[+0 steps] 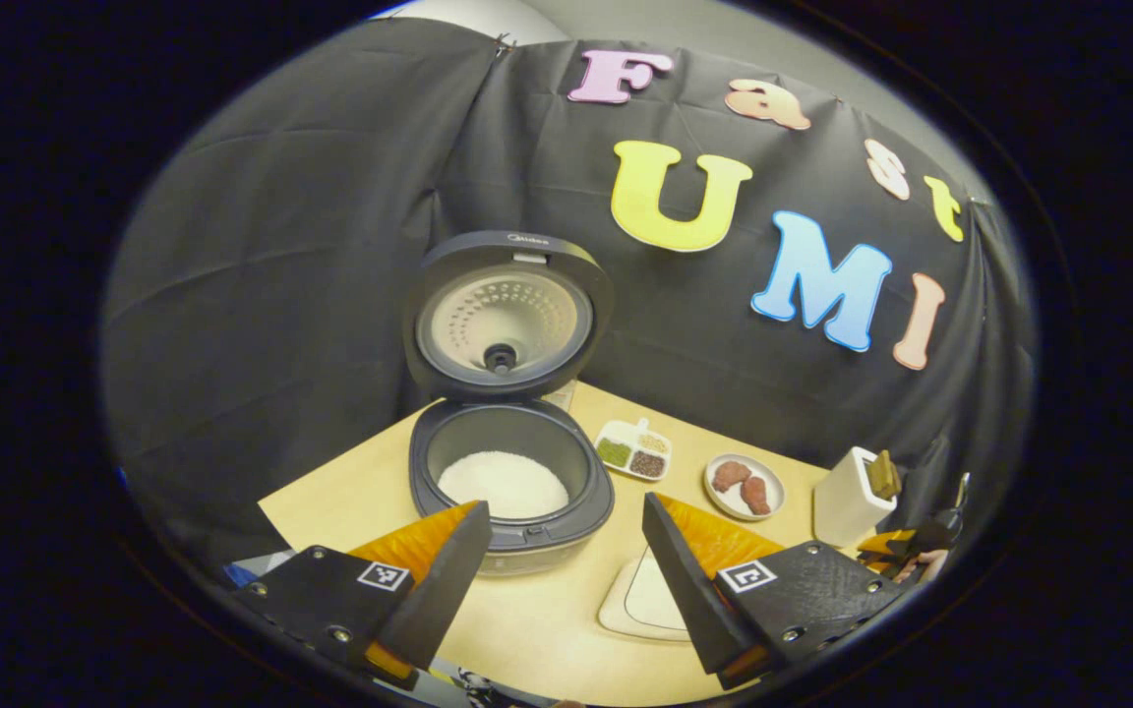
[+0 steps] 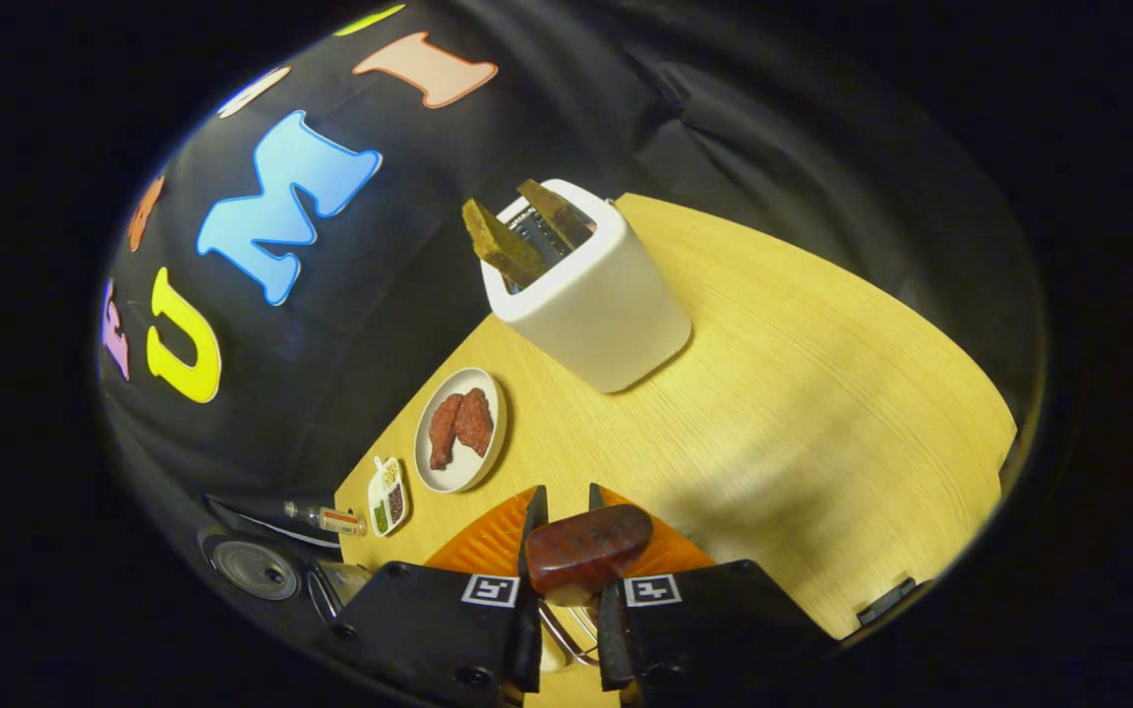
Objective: Close the left gripper, press the button to open the rice cooker; take a wooden spoon from the chopstick holder with the right hand, scoop a spoonful of rice and pour it into the rice cooker, then put the wooden spoon back into the chopstick holder.
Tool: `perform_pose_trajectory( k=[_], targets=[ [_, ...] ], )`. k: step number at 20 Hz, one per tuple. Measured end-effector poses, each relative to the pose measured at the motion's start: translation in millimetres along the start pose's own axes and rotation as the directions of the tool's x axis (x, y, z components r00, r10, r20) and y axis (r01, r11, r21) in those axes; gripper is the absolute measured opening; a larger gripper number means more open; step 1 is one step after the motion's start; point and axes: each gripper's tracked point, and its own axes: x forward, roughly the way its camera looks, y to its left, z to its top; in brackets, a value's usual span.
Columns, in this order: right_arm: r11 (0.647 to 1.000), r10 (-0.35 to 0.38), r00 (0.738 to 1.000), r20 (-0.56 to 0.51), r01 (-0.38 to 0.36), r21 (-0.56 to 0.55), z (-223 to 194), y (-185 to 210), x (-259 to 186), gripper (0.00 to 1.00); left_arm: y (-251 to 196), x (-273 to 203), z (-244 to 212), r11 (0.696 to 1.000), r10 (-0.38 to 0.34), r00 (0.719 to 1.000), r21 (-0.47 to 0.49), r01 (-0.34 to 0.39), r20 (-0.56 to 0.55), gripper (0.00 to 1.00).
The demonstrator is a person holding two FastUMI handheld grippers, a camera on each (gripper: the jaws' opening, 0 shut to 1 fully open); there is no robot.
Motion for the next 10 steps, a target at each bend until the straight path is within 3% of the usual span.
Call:
perform_pose_trajectory(
  k=[7,10],
  targets=[
    [0.998,-0.064,0.975,0.214,0.058,0.032,15.6,21.8,-69.5,0.25,32.3,17.8,7.9,0.986,-0.166,0.985,-0.040,0.164,-0.055,0.96],
    [0.995,-0.095,0.951,0.293,0.084,0.051,13.7,26.0,-104.2,0.24,40.2,22.8,20.7,0.971,-0.238,0.970,0.017,0.239,-0.039,0.98]
  ],
)
